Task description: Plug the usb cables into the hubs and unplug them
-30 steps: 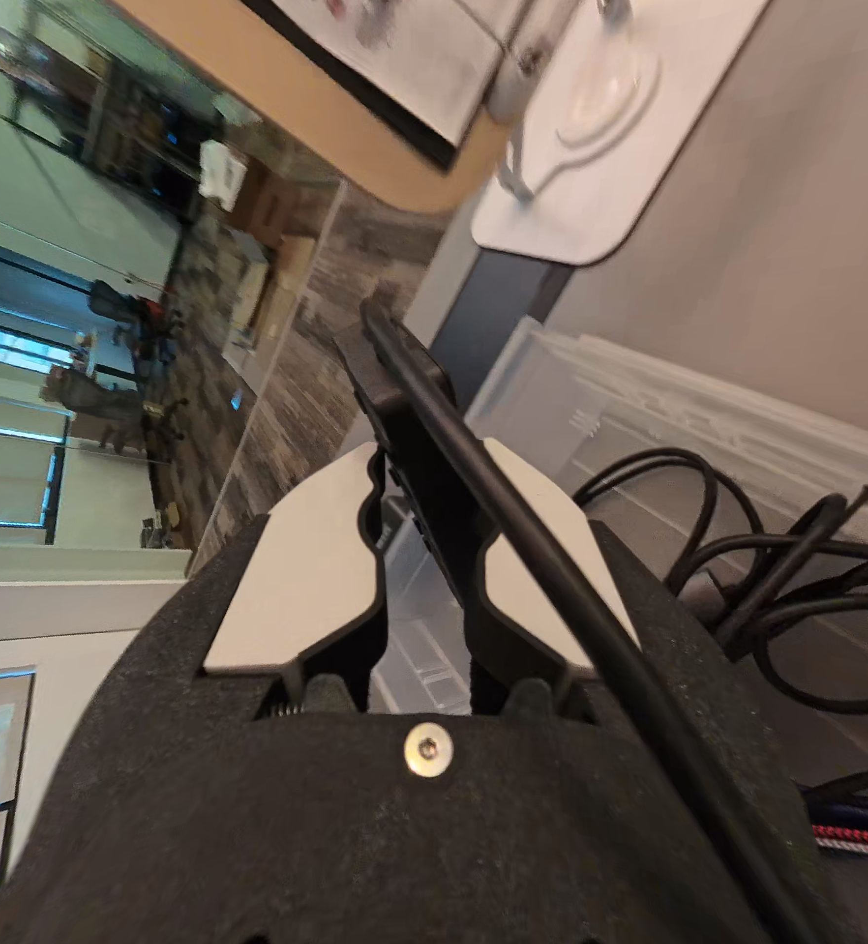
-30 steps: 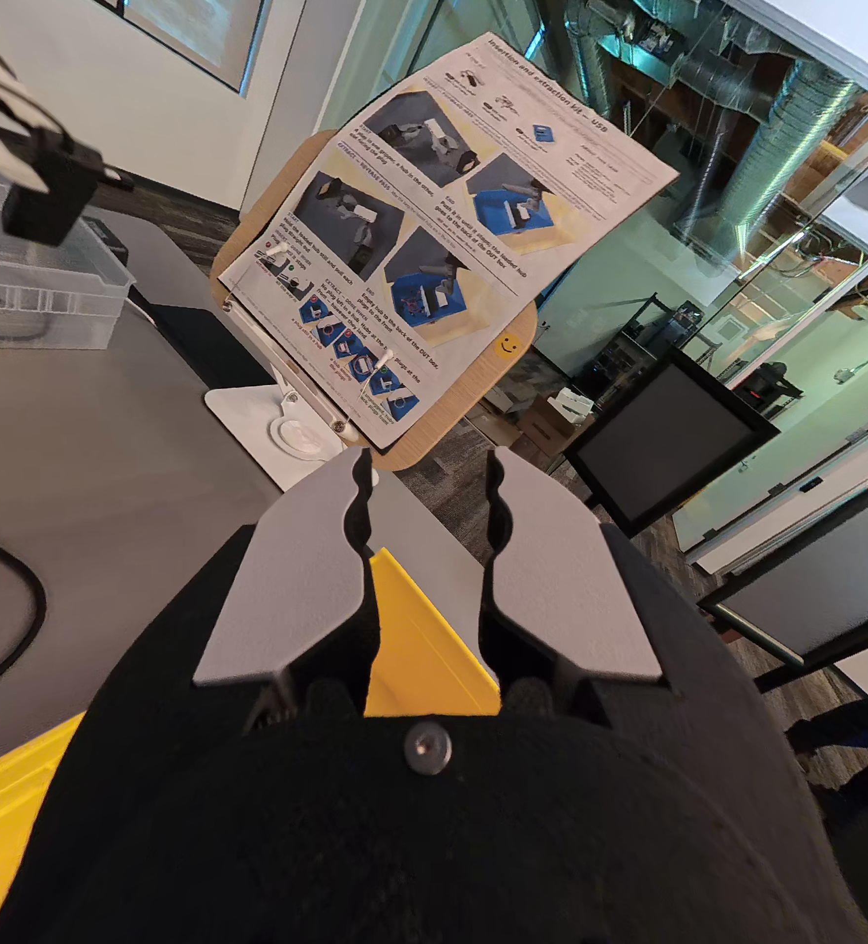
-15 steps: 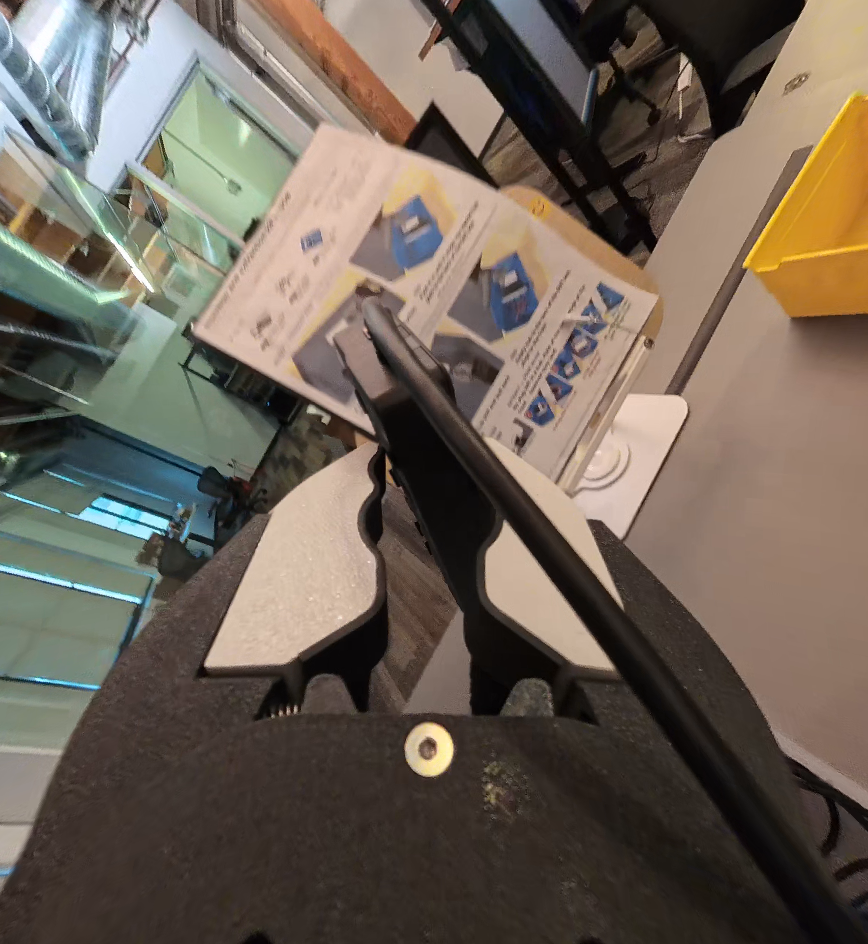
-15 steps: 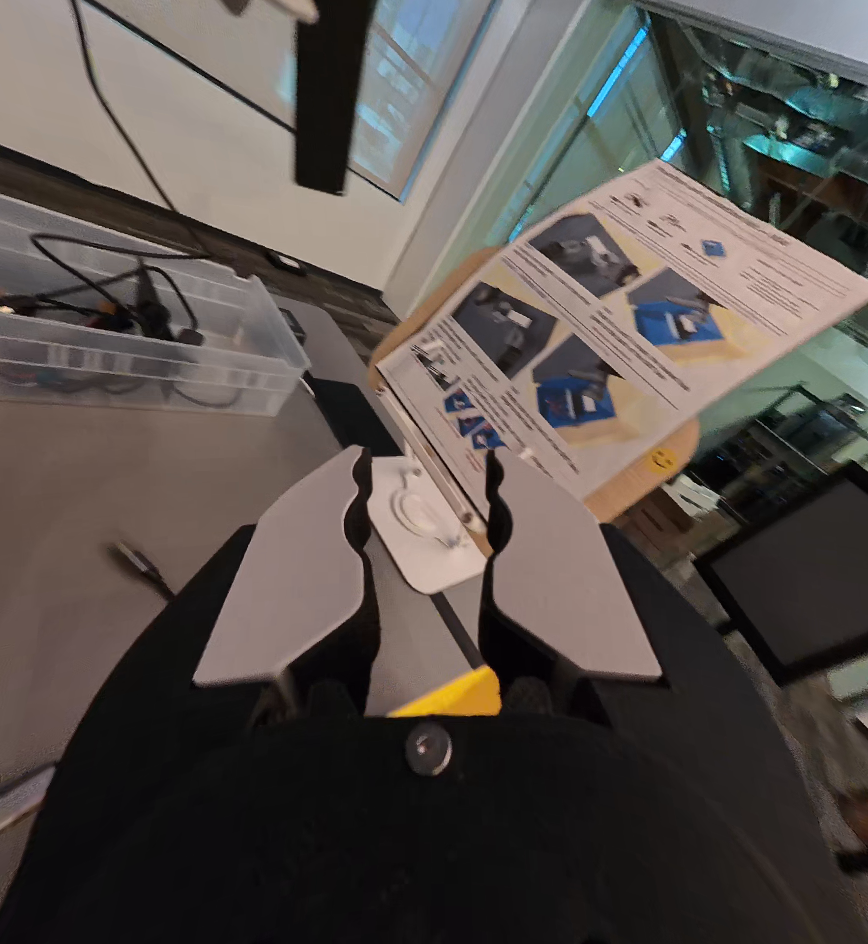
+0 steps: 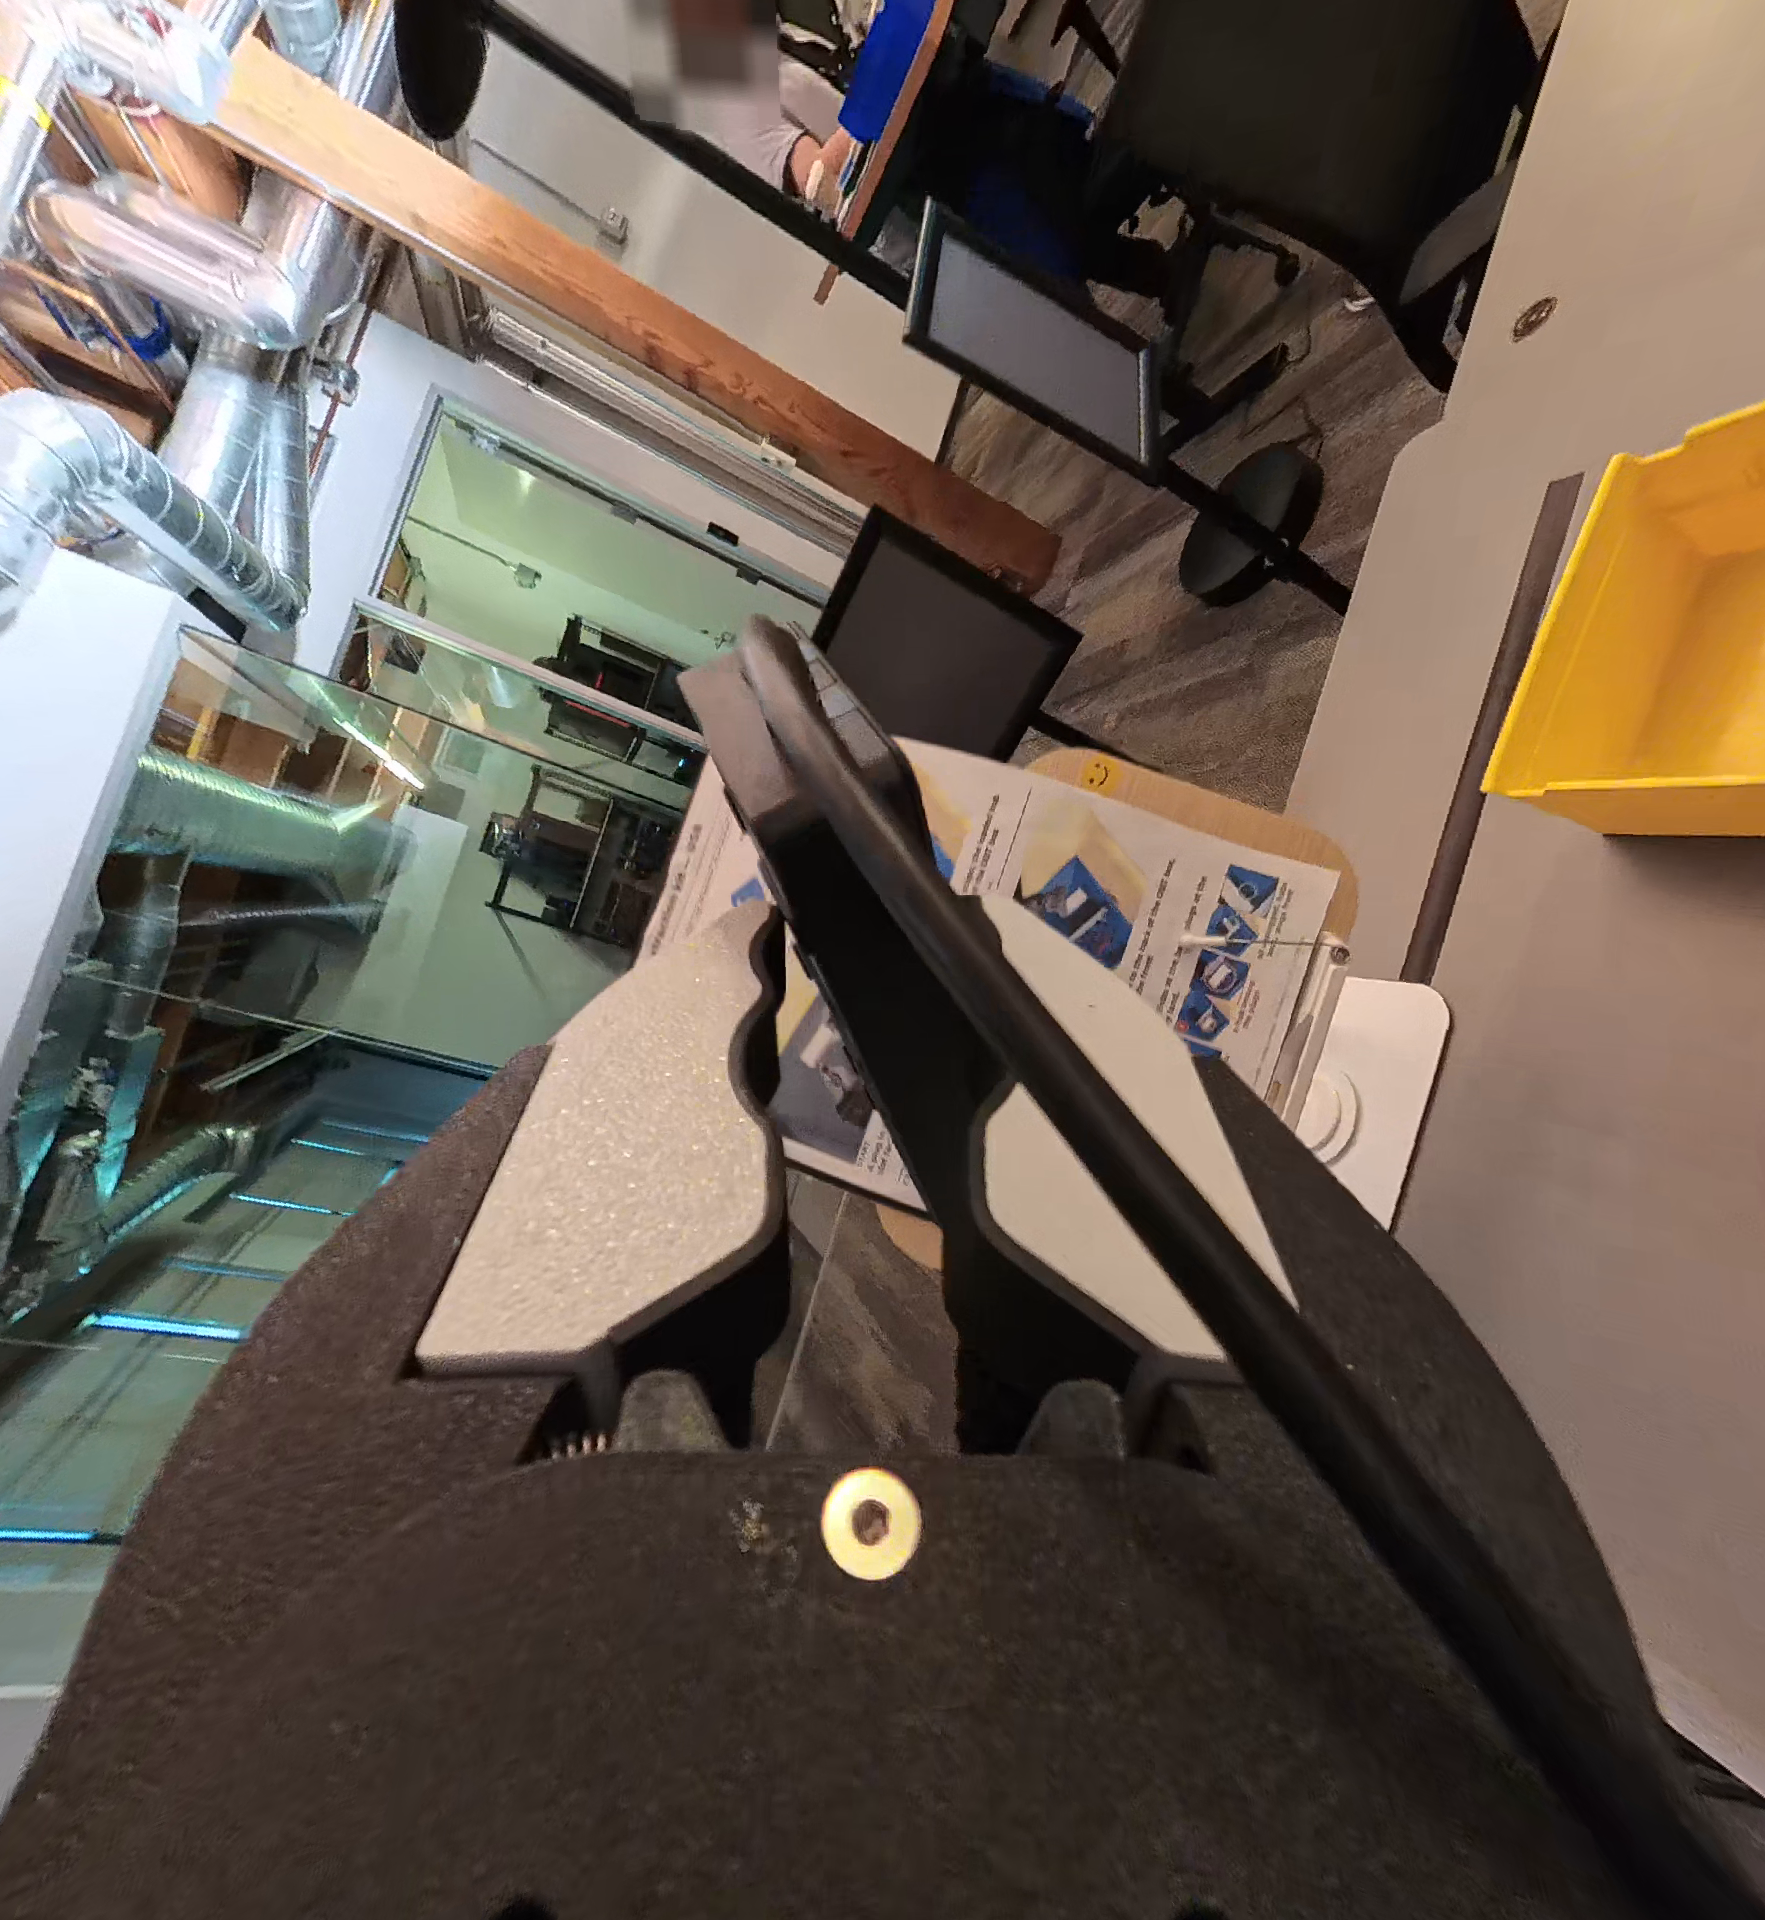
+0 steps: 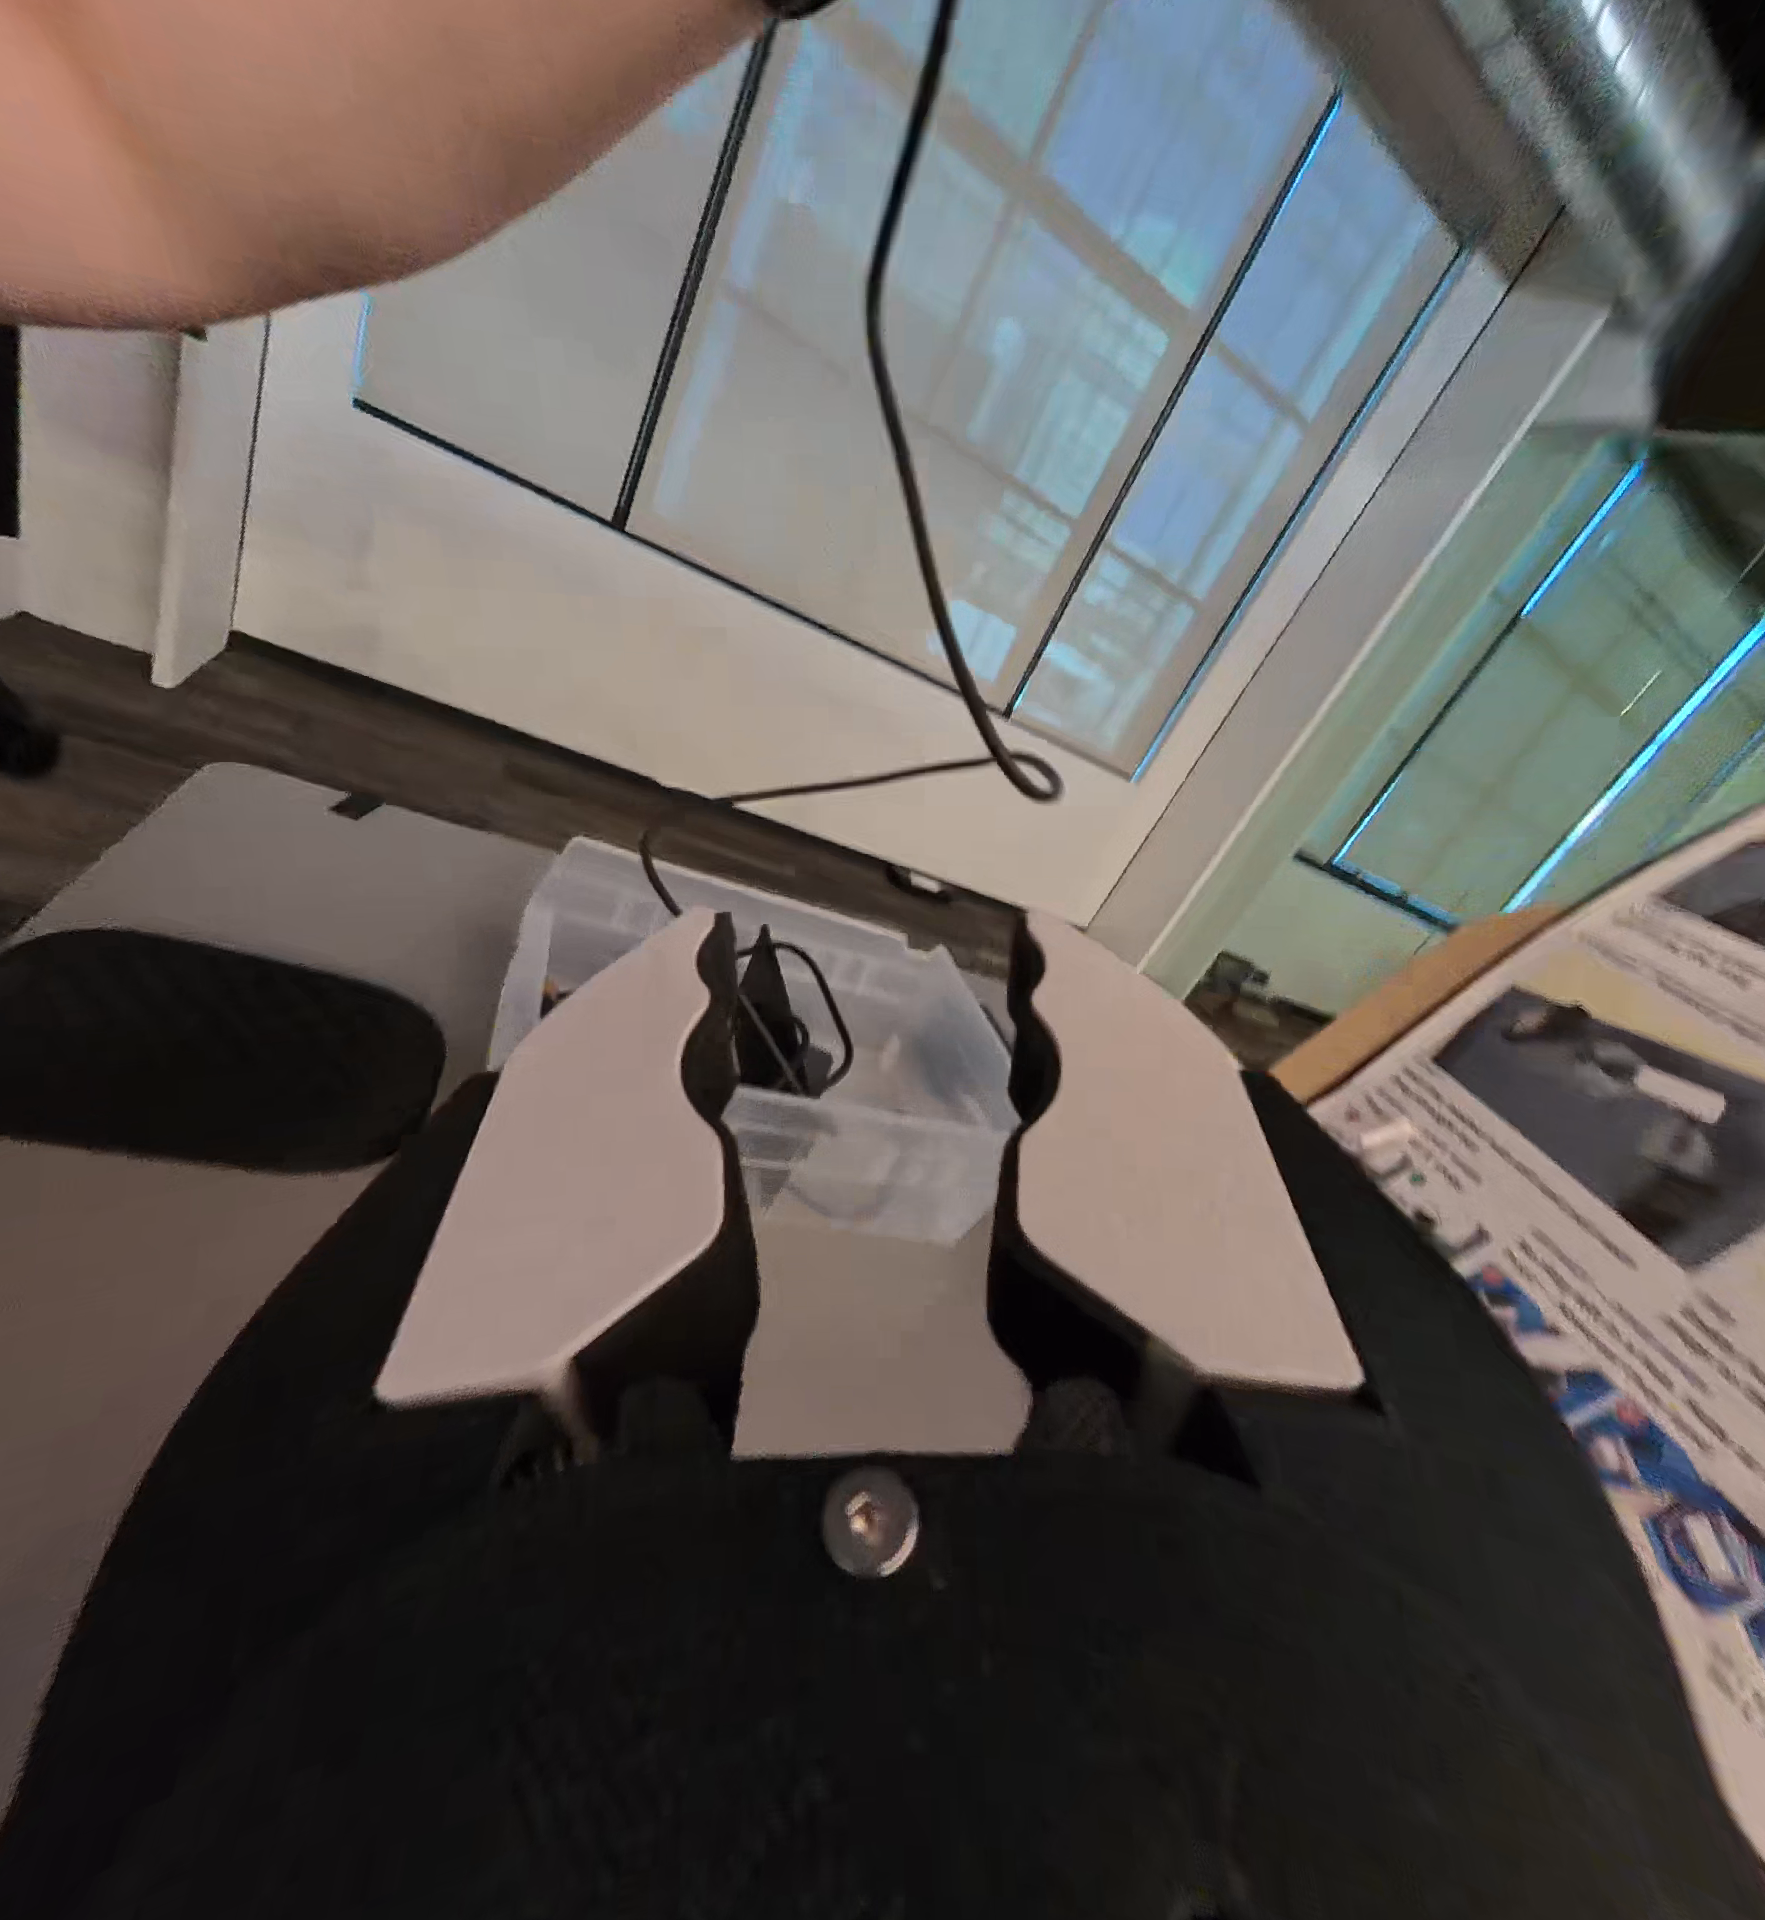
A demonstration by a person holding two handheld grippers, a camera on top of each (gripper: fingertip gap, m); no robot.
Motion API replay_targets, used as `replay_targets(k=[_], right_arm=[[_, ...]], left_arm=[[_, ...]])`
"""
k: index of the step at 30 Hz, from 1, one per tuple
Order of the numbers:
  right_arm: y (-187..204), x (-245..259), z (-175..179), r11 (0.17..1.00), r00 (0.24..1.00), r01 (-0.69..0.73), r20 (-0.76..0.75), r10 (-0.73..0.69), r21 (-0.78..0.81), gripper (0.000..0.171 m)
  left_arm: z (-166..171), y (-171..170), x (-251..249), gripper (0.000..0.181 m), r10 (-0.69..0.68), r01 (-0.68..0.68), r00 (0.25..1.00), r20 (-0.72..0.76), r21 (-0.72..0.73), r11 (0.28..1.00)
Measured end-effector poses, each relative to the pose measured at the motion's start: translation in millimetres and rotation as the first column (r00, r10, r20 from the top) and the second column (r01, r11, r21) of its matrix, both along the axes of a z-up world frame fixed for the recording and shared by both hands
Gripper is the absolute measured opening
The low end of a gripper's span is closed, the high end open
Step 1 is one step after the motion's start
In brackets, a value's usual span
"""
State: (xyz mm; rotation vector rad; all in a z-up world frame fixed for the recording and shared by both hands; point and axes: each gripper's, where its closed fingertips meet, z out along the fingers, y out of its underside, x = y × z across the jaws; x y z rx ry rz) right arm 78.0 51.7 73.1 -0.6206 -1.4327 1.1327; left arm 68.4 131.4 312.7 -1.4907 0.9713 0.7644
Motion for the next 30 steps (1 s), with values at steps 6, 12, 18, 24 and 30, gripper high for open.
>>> replay_targets(k=[6,12,18,24,30], right_arm=[[-4.4,-50.1,22.4,0.969,0.960,0.196,-0.232,-0.159,0.150,0.058],[-15.0,-83.8,30.9,0.968,0.950,0.167,-0.295,-0.106,0.189,0.038],[-17.4,-87.0,53.6,0.944,0.961,0.184,-0.253,-0.115,0.272,0.005],[12.1,-77.6,151.3,0.856,0.954,0.292,-0.197,-0.227,0.427,0.004],[28.4,-45.8,273.2,0.768,0.911,0.411,-0.247,-0.330,0.491,0.004]], left_arm=[[11.5,-6.7,34.5,0.031,-0.023,0.024,1.000,-0.009,0.013,1.000],[18.0,-15.0,37.9,0.031,-0.003,0.003,1.000,0.008,0.006,1.000],[31.6,-32.5,20.7,0.031,0.045,-0.045,0.999,0.008,0.035,0.998],[86.9,-53.1,-13.0,0.030,0.137,-0.140,0.990,0.028,0.106,0.984],[158.3,-81.7,-27.0,0.030,0.170,-0.183,0.982,0.077,0.216,0.959]])
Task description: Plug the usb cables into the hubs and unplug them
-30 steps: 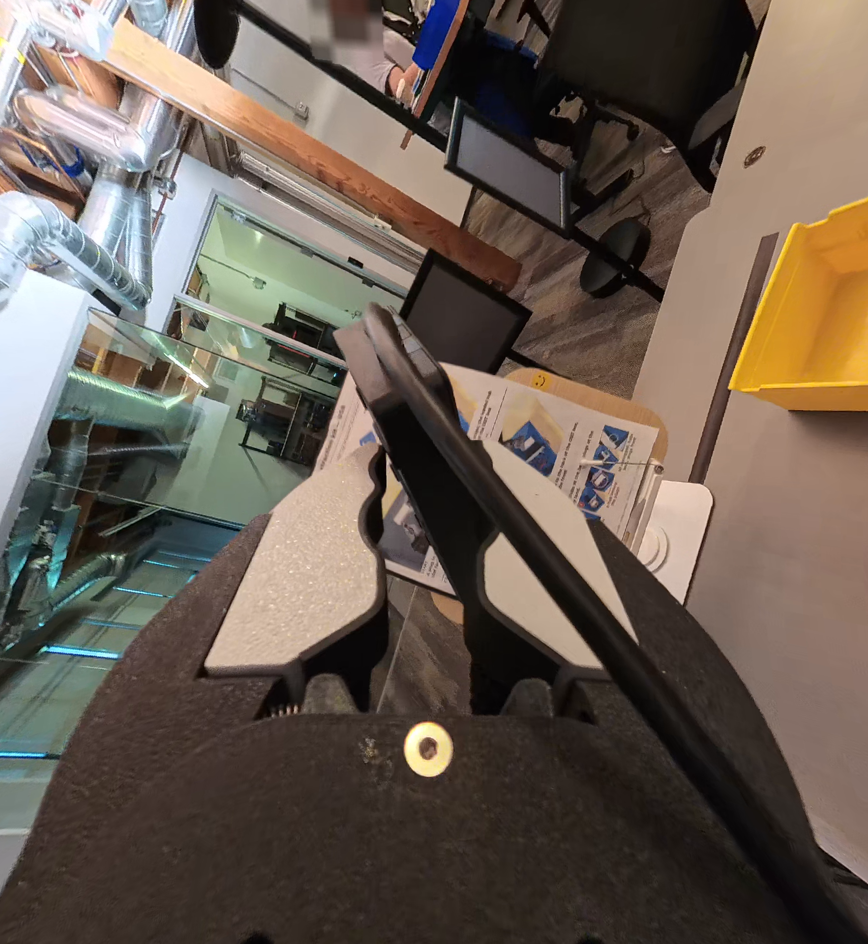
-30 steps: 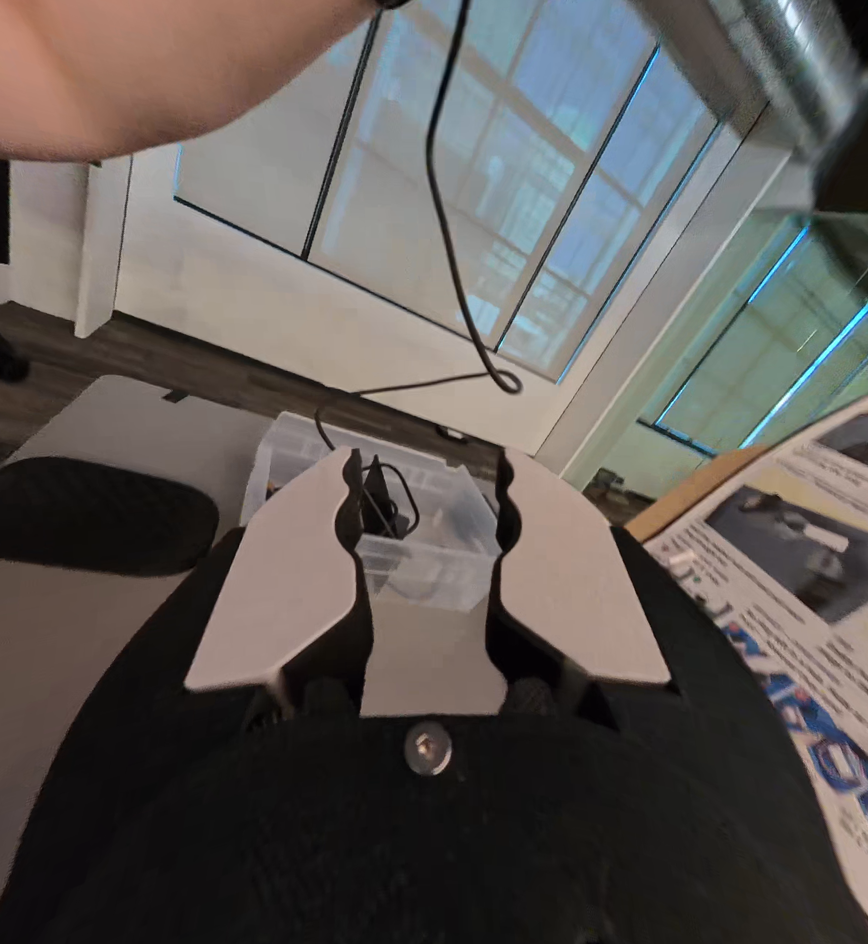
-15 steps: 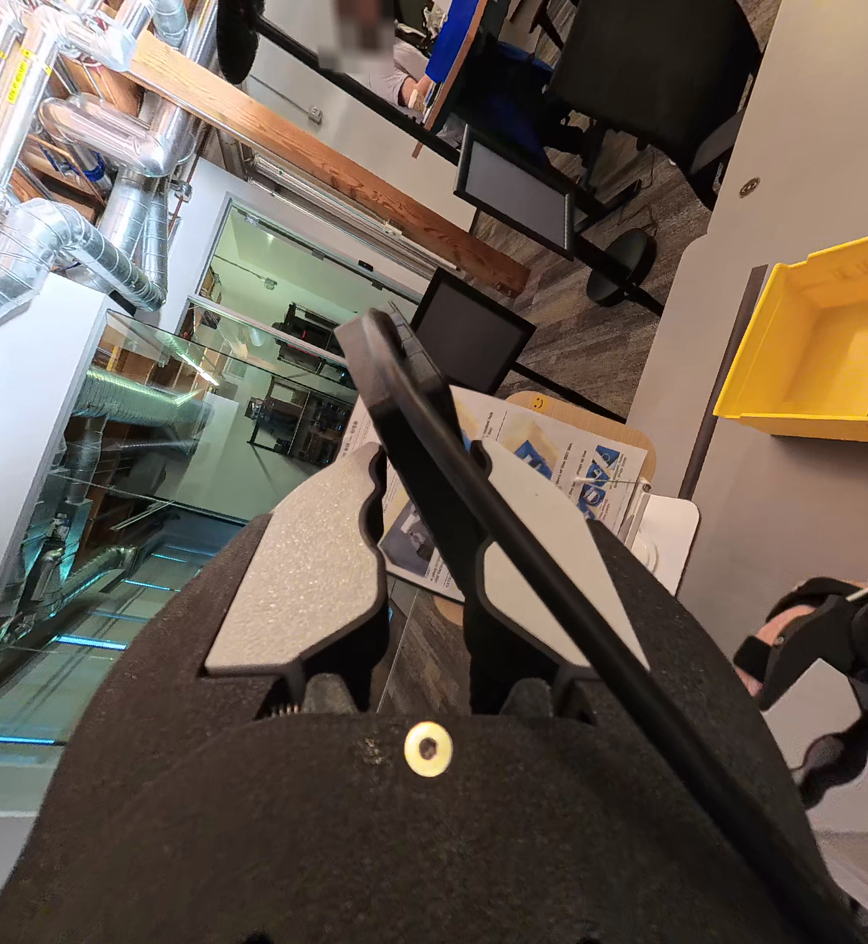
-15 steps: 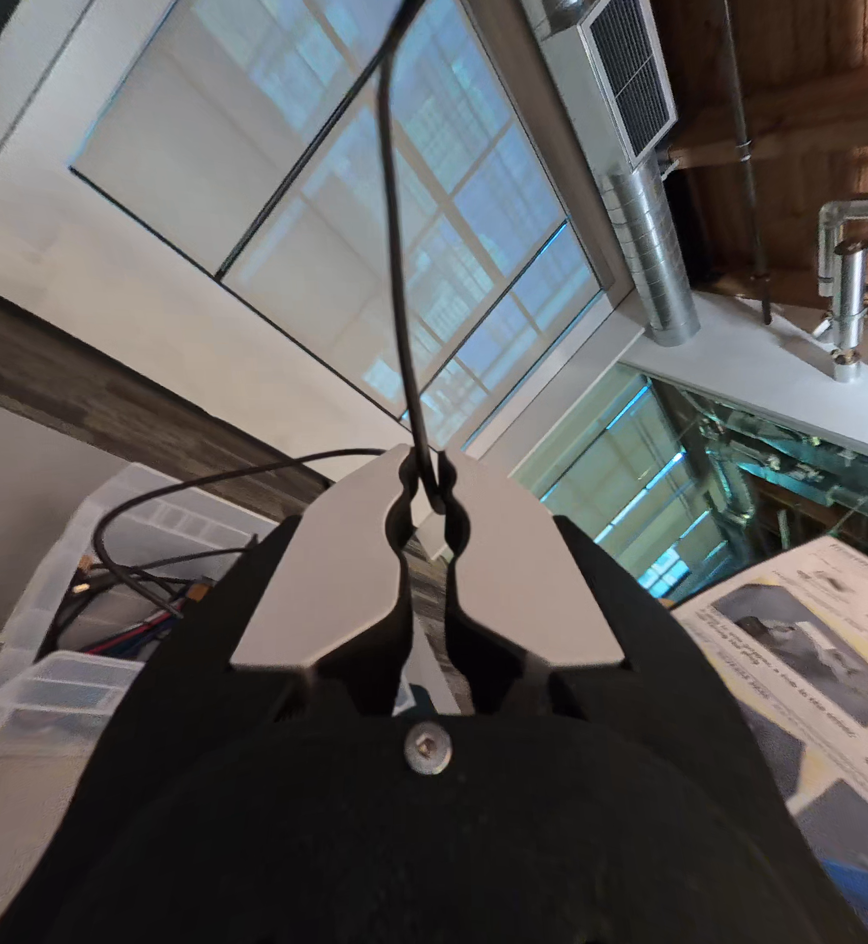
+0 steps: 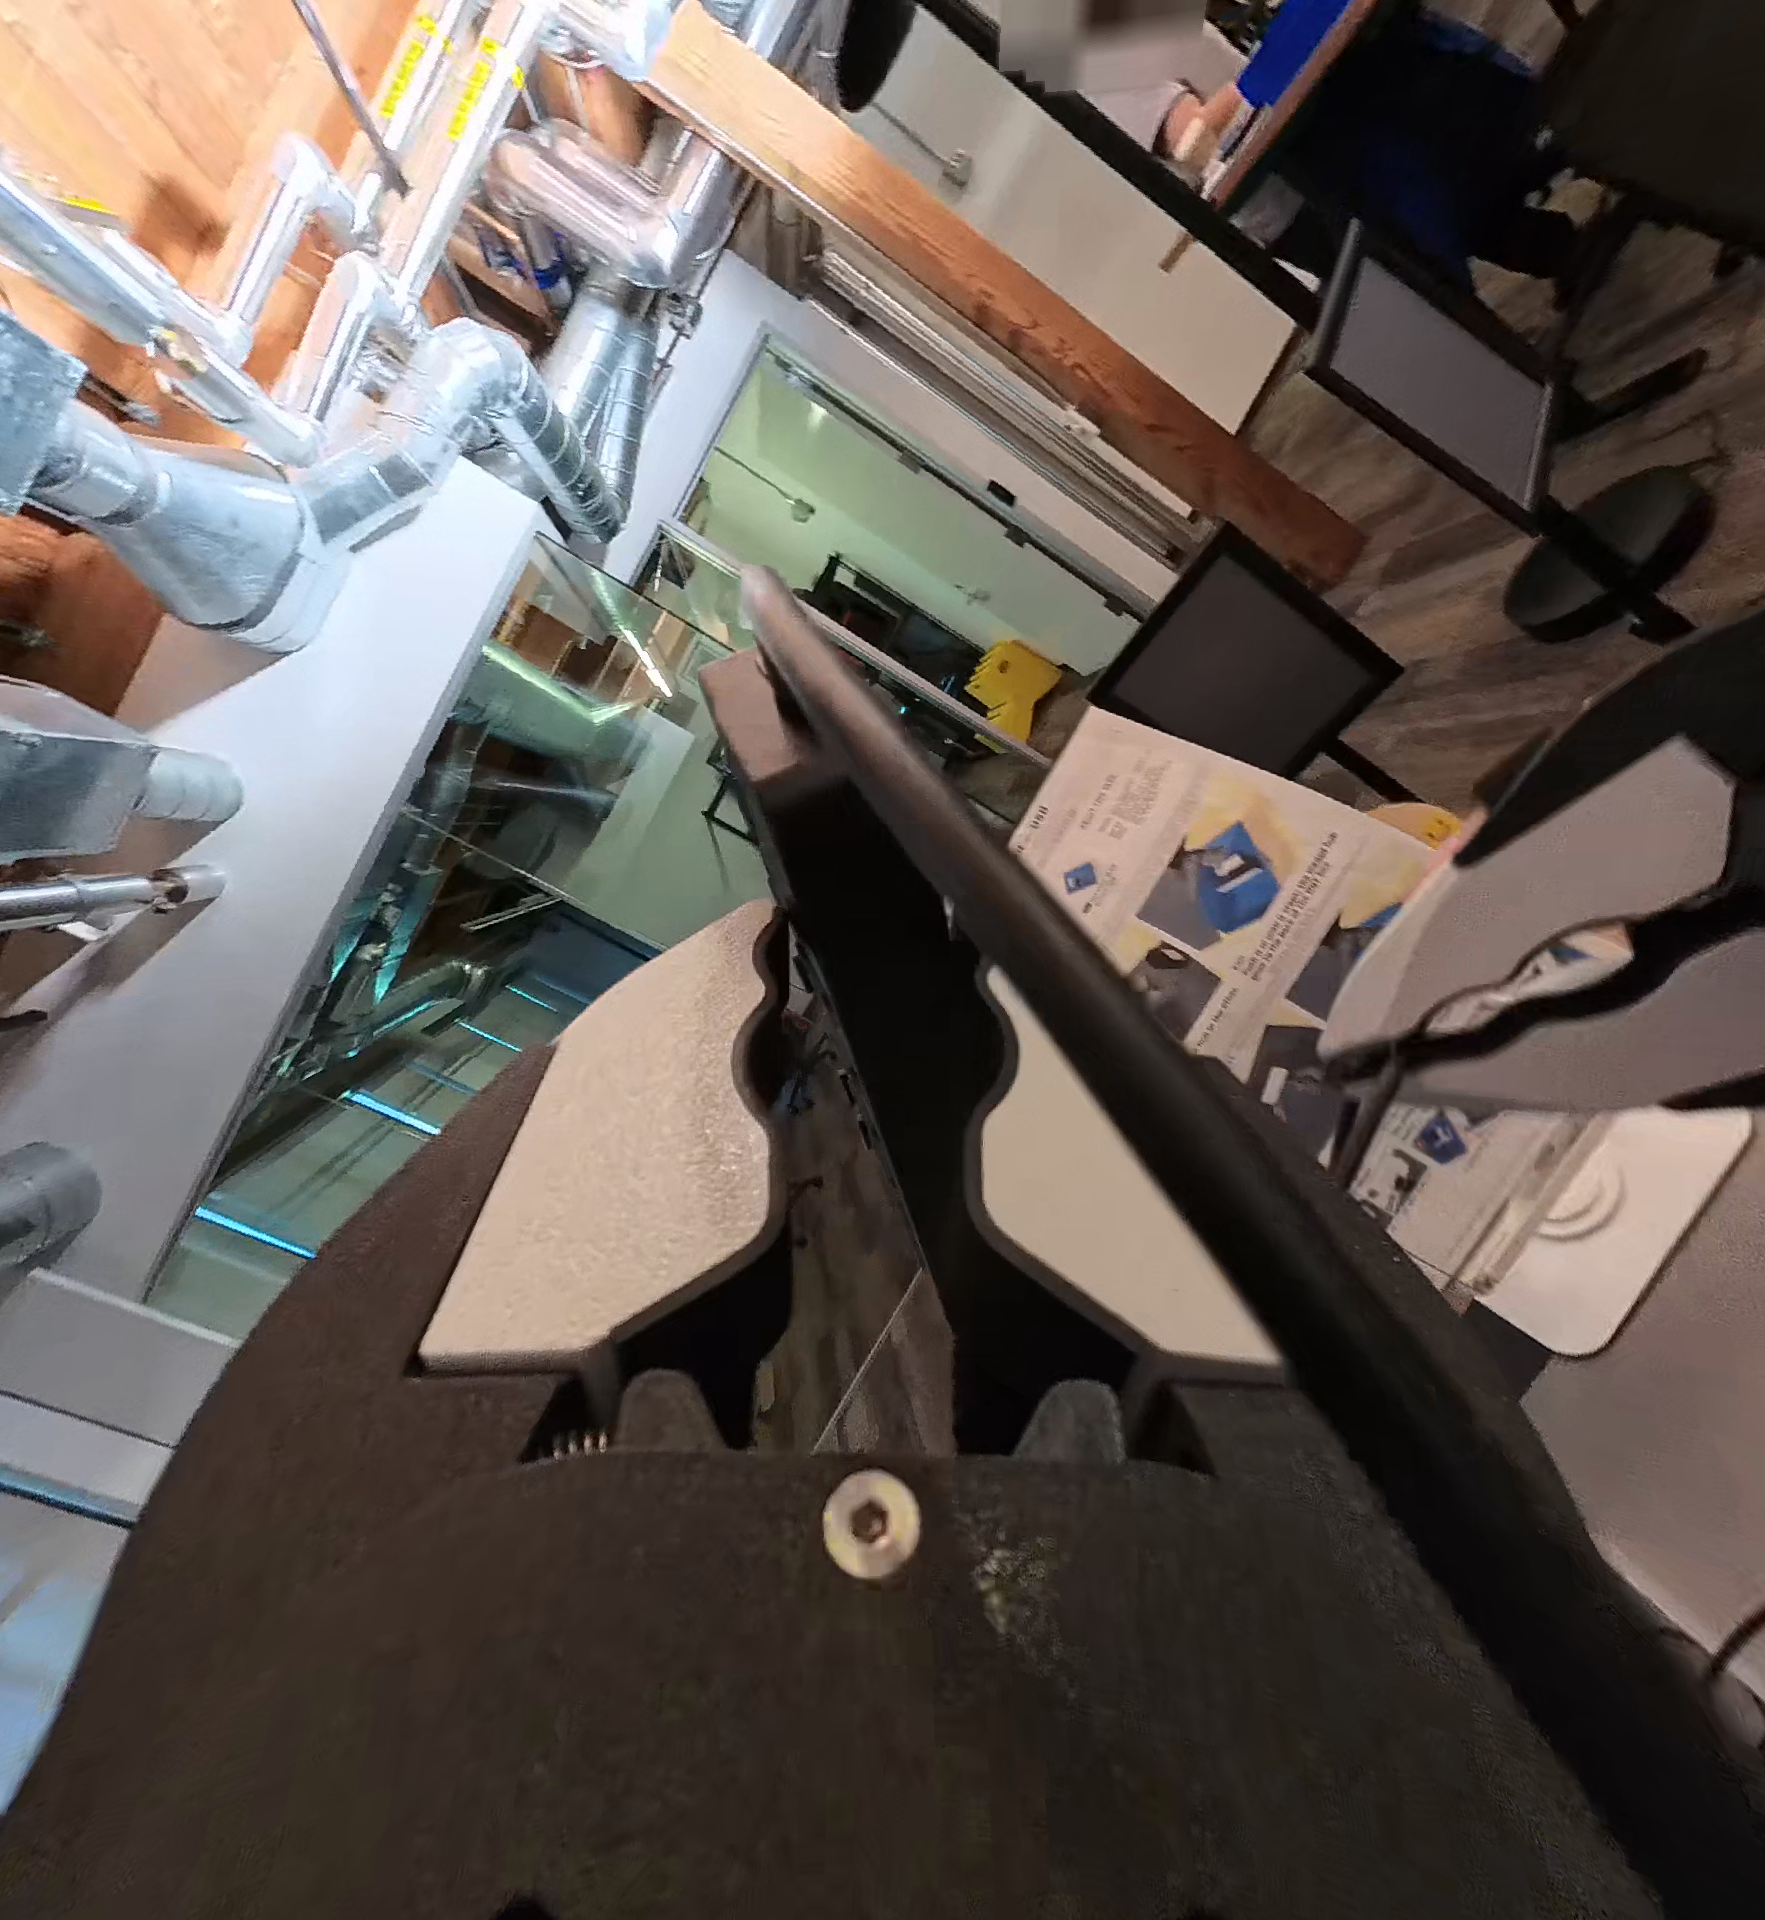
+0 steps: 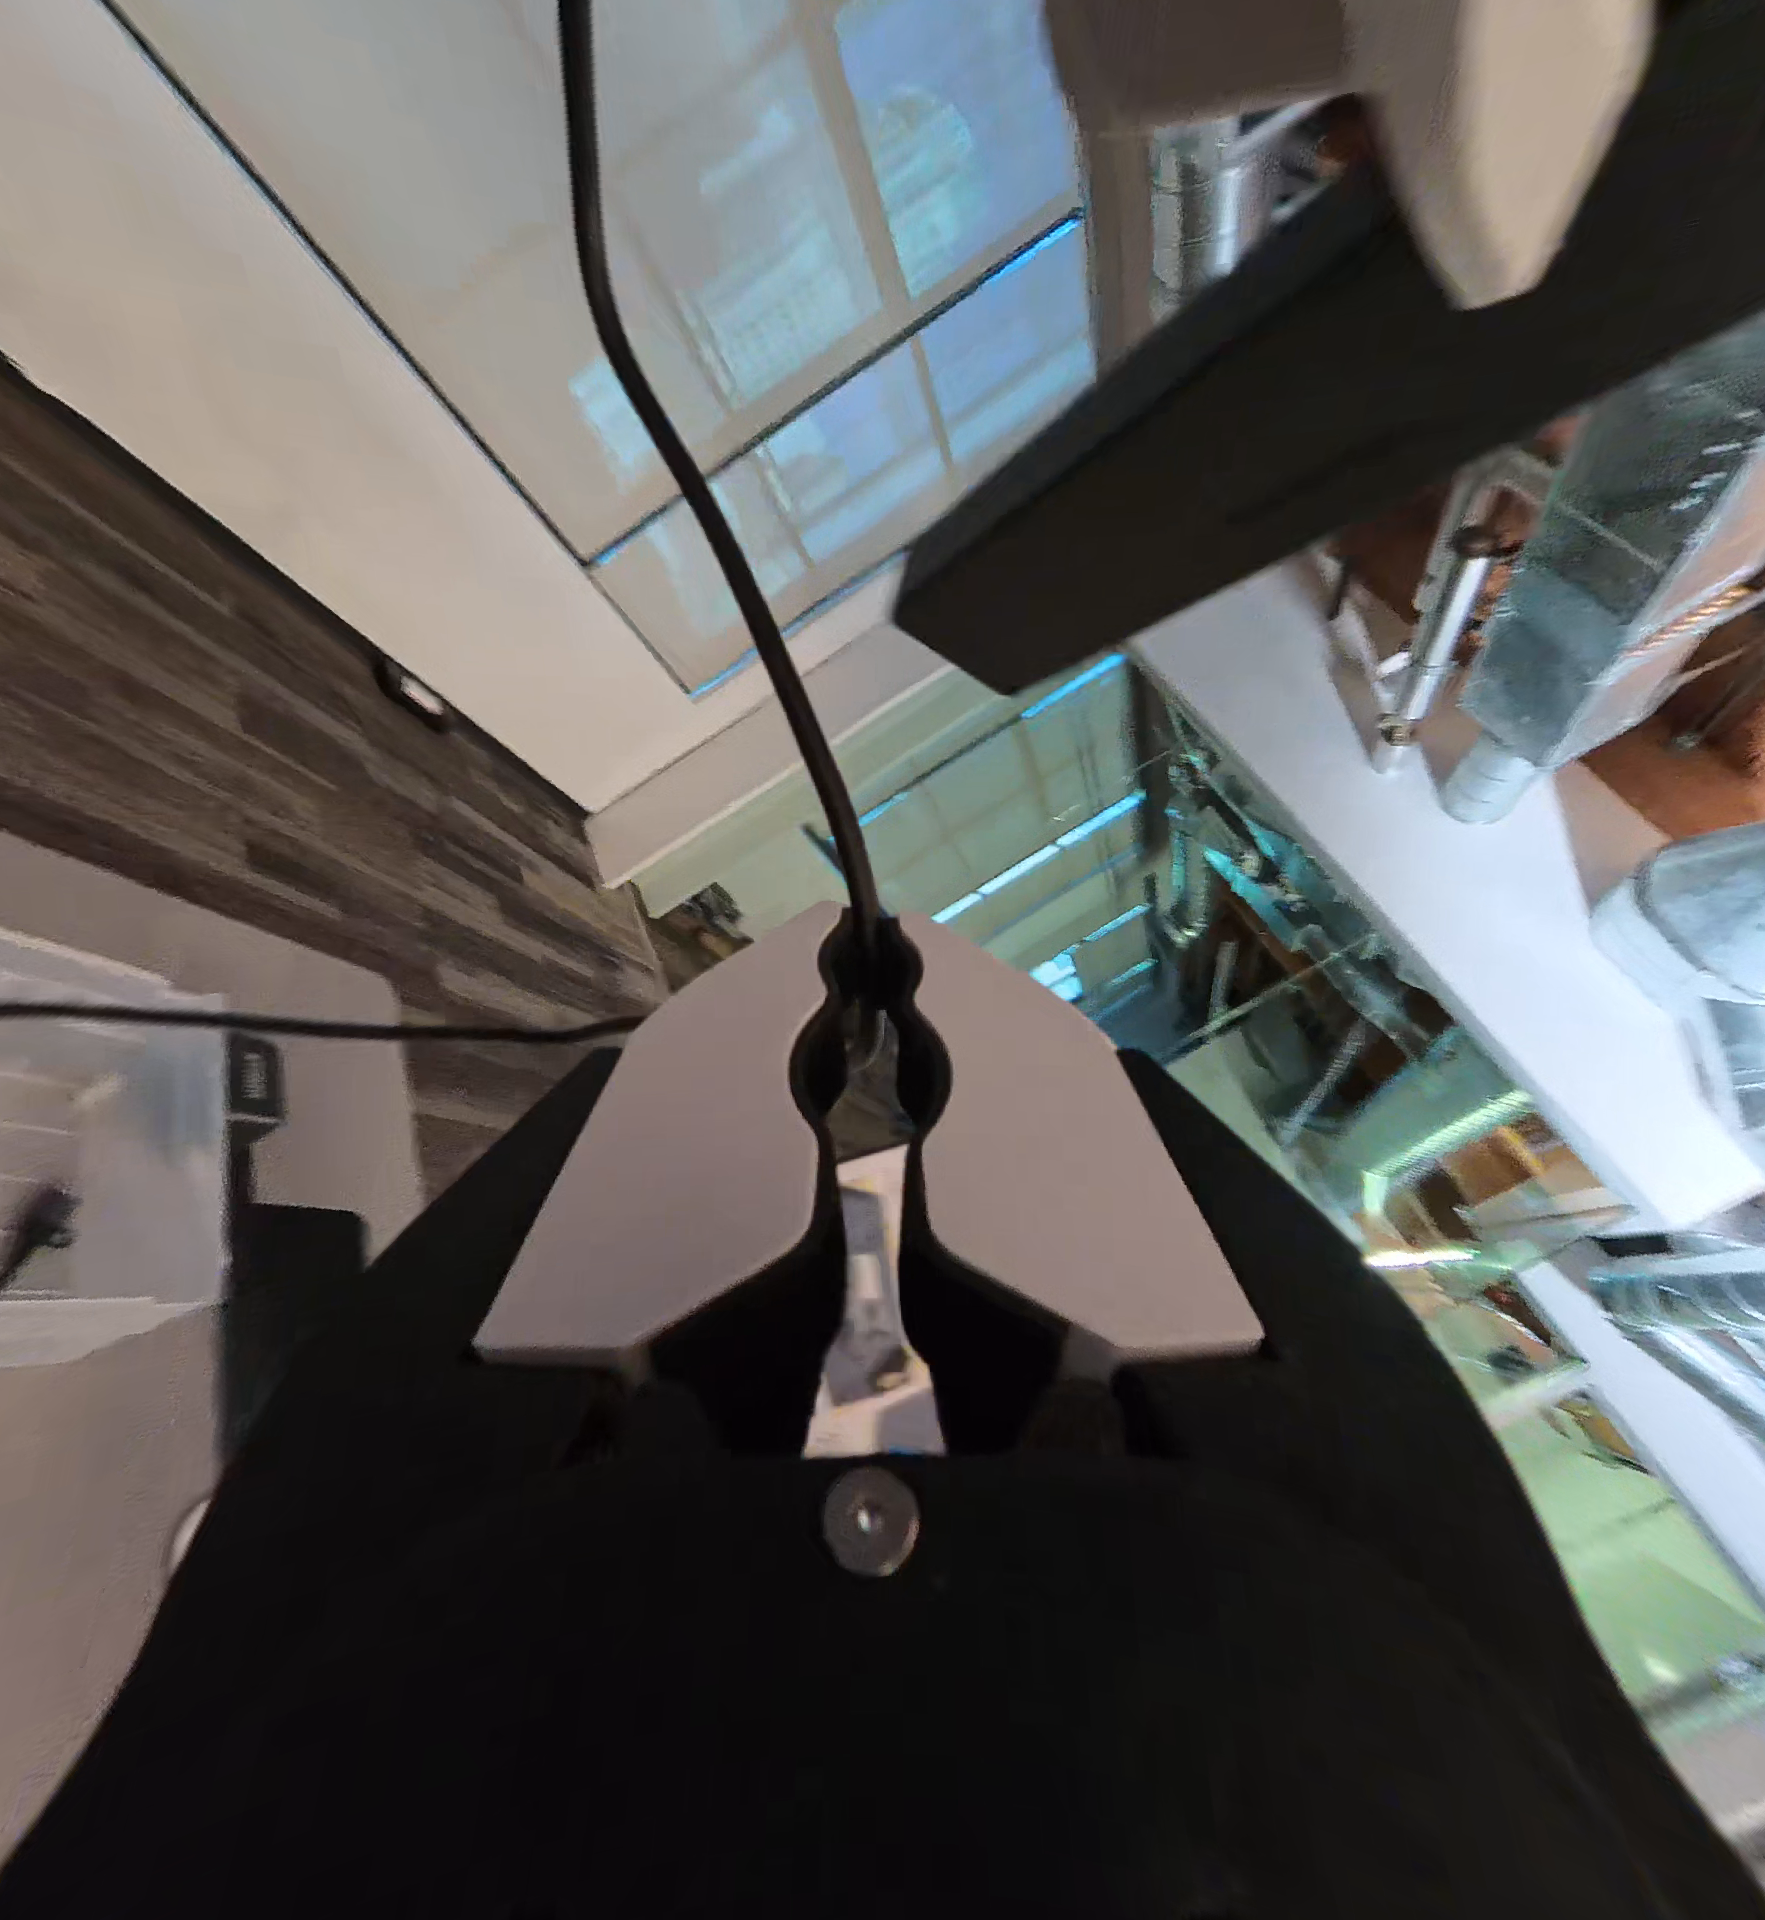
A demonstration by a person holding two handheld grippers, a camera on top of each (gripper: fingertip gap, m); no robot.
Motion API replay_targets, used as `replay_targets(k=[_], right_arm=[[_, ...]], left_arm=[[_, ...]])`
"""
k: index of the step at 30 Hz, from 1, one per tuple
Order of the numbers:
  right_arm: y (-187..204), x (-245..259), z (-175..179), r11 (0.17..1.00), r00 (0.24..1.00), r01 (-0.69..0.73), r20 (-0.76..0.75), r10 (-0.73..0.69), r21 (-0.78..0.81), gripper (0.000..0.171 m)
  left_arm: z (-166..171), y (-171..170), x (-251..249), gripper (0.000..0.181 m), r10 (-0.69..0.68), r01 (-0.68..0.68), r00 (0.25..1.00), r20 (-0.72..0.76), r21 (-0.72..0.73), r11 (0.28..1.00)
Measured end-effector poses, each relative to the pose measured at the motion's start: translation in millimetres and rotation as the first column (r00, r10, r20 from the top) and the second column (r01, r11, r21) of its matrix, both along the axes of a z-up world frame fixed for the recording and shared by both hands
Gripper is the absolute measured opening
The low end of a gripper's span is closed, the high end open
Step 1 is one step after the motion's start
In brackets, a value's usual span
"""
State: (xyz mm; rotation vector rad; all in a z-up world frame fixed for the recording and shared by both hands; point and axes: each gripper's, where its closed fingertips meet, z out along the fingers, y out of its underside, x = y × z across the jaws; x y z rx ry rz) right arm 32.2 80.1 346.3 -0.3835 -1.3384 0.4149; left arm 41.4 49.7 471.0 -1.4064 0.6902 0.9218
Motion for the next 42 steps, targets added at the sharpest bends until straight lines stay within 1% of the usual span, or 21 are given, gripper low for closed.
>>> replay_targets(k=[2,4,7,10,13,17,19,21,24,25,27,29,30,31,33,34,36,37,39,40,42], right_arm=[[2.4,12.7,30.1,0.998,0.998,0.049,-0.043,-0.048,0.029,0.004],[2.7,22.3,50.2,0.997,0.996,0.072,-0.048,-0.071,0.021,0.004],[6.8,25.9,46.3,0.995,0.993,0.102,0.051,-0.102,0.000,0.004],[19.2,29.3,26.3,0.986,0.978,0.163,0.126,-0.166,0.035,0.005],[27.6,33.2,1.8,0.985,0.965,0.173,0.200,-0.171,0.006,0.004],[40.1,34.4,-49.2,0.982,0.933,0.185,0.322,-0.161,-0.047,0.004],[41.9,34.8,-78.3,0.980,0.922,0.174,0.366,-0.127,-0.096,0.004],[39.7,37.0,-114.1,0.976,0.903,0.156,0.423,-0.079,-0.150,0.004],[28.5,44.8,-185.5,0.956,0.834,0.119,0.550,0.051,-0.268,0.005],[20.9,49.3,-212.7,0.944,0.798,0.099,0.592,0.114,-0.315,0.004],[5.3,59.6,-267.5,0.915,0.718,0.078,0.659,0.223,-0.395,0.005],[-10.2,67.7,-312.9,0.874,0.676,0.057,0.663,0.321,-0.482,0.006],[-19.6,73.4,-331.9,0.841,0.652,0.042,0.652,0.387,-0.540,0.011],[-26.0,78.8,-345.8,0.802,0.641,0.037,0.630,0.439,-0.597,0.023],[-36.0,92.5,-357.1,0.696,0.634,-0.003,0.537,0.556,-0.718,0.041],[-34.5,98.6,-354.4,0.649,0.655,-0.028,0.476,0.586,-0.760,0.044],[-20.0,108.9,-333.6,0.574,0.744,-0.108,0.317,0.589,-0.812,0.044],[-6.8,112.7,-320.3,0.553,0.798,-0.139,0.238,0.553,-0.821,0.044],[31.3,112.5,-300.1,0.534,0.913,-0.114,0.123,0.388,-0.838,0.043],[48.2,110.3,-295.8,0.521,0.947,-0.075,0.103,0.303,-0.850,0.045],[65.1,101.1,-289.8,0.484,0.978,-0.037,0.068,0.197,-0.874,0.056]], left_arm=[[16.7,-7.4,-2.7,0.029,0.007,-0.007,1.000,0.013,0.023,1.000],[28.4,-12.5,-6.4,0.028,0.024,-0.025,0.999,0.026,0.035,0.999],[32.0,-14.9,-7.8,0.028,0.023,-0.024,0.999,0.048,0.031,0.999],[21.3,-11.6,-9.9,0.027,0.025,-0.025,0.998,0.052,0.010,1.000],[3.9,-4.0,-14.0,0.028,0.025,-0.024,0.998,0.064,-0.023,0.999],[-25.9,9.9,-23.8,0.027,0.033,-0.027,0.995,0.094,-0.063,0.998],[-44.3,17.0,-28.8,0.027,0.032,-0.023,0.994,0.107,-0.081,0.996],[-71.3,24.0,-31.7,0.027,0.032,-0.017,0.992,0.121,-0.125,0.992],[-123.5,33.3,-29.5,0.024,0.007,0.014,0.993,0.117,-0.173,0.985],[-144.9,36.7,-27.9,0.027,-0.004,0.028,0.992,0.124,-0.196,0.980],[-190.9,43.9,-23.5,0.025,-0.031,0.064,0.990,0.141,-0.234,0.970],[-238.9,51.6,-19.6,0.027,-0.051,0.091,0.986,0.160,-0.258,0.962],[-263.7,55.2,-17.2,0.027,-0.061,0.104,0.985,0.163,-0.272,0.957],[-287.7,58.7,-14.7,0.027,-0.069,0.114,0.984,0.165,-0.284,0.952],[-332.2,65.4,-10.4,0.027,-0.077,0.123,0.984,0.160,-0.304,0.945],[-352.3,68.3,-7.5,0.027,-0.083,0.131,0.983,0.163,-0.312,0.941],[-388.6,73.6,-0.1,0.027,-0.096,0.164,0.973,0.208,-0.341,0.926],[-403.0,75.8,4.4,0.028,-0.106,0.190,0.964,0.244,-0.349,0.918],[-422.6,79.5,13.2,0.026,-0.126,0.239,0.939,0.320,-0.343,0.908],[-429.5,80.7,17.4,0.026,-0.131,0.258,0.927,0.352,-0.341,0.904],[-438.6,82.6,25.2,0.026,-0.138,0.279,0.910,0.392,-0.332,0.901]])
